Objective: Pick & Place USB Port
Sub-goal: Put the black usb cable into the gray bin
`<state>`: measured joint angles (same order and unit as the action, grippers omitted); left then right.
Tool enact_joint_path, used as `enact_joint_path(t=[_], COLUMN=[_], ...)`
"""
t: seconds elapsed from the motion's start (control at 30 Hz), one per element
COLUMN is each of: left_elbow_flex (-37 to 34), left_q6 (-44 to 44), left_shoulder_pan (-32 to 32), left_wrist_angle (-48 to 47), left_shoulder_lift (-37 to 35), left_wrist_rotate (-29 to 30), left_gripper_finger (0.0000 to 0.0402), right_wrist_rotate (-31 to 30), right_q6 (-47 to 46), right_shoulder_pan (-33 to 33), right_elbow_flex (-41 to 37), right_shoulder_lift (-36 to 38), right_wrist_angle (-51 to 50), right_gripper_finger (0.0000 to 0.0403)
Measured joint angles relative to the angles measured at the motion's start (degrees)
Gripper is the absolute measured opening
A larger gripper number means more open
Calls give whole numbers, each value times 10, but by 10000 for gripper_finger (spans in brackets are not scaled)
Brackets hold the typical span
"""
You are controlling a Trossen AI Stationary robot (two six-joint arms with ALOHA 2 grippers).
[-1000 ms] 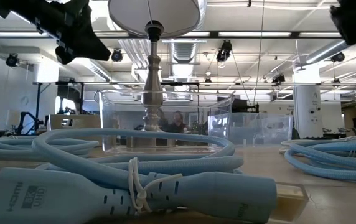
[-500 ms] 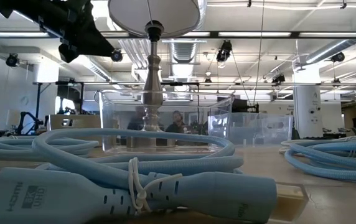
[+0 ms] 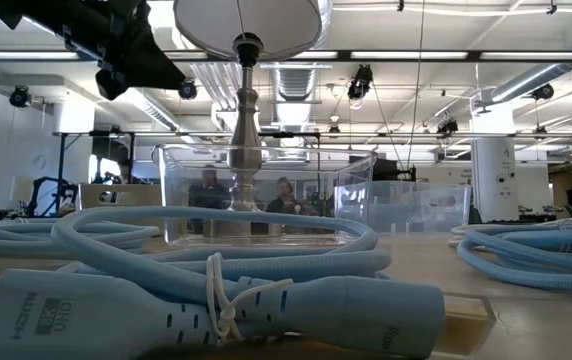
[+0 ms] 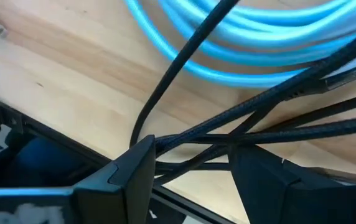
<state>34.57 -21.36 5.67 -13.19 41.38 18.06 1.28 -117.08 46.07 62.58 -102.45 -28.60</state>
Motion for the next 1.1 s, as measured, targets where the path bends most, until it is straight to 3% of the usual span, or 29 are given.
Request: enact_joint_path(t=[0.6, 1.1], left_elbow_flex=[0, -1], left_q6=[38, 36], left_shoulder_pan=[0, 0], left_wrist_angle=[22, 22], left_shoulder_lift=[3, 9], left_wrist_rotate=[0, 0], left_gripper_finger=[96, 96], right_wrist_rotate=[-19, -30], right_q6=[25, 186], right_shoulder_pan=[1, -4], right_elbow_flex=[31, 50], right_shoulder_lift=[-59, -59], right_wrist_angle=[-8, 4], right_gripper_finger=[185, 14])
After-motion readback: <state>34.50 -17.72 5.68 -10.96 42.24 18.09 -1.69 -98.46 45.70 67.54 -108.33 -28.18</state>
